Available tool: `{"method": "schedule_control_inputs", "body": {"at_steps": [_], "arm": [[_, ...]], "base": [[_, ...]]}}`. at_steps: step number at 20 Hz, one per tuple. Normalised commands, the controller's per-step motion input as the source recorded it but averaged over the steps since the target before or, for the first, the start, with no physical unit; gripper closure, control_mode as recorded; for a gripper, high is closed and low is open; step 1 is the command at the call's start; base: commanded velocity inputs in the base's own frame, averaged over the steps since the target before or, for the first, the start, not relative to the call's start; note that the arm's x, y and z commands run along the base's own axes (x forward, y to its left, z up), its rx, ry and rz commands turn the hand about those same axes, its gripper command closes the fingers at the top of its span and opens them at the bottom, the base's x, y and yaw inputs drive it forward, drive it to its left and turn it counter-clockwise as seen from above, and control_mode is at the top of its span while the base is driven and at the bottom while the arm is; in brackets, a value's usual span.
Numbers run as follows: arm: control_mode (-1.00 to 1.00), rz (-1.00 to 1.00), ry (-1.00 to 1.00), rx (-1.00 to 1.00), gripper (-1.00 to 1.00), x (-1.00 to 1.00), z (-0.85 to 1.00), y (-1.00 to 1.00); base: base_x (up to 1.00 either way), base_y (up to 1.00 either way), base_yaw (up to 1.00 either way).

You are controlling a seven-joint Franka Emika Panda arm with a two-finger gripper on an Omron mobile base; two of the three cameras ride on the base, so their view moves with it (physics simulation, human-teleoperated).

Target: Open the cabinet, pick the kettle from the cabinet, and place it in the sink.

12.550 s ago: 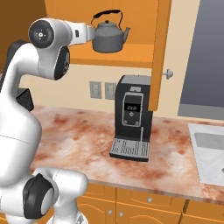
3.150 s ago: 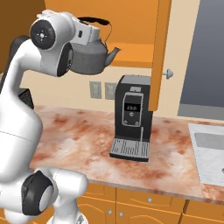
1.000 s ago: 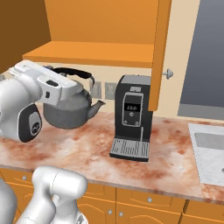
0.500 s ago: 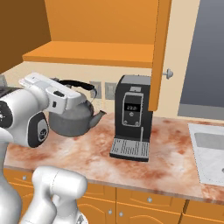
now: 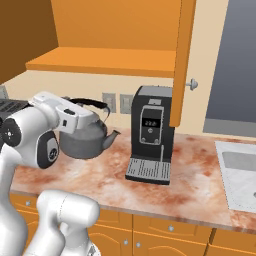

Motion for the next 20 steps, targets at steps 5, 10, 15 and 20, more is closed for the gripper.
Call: {"method": "schedule_control_inputs", "body": {"at_steps": [5, 10, 15, 20], "arm": [[-1.00, -0.02, 0.04, 0.00, 1.00, 0.18, -0.29, 0.10], [-1.00, 0.00, 0.00, 0.00, 1.00, 0.02, -0.13, 0.01], [-1.00, 0.00, 0.00, 0.00, 1.00, 0.01, 0.00, 0.00], [-1.00, 0.00, 0.00, 0.00, 1.00, 0.00, 0.00, 0.00]], "base": [[0.00, 0.00, 0.00], [0.00, 0.00, 0.00], [0.00, 0.00, 0.00], [0.00, 0.00, 0.00]]}}
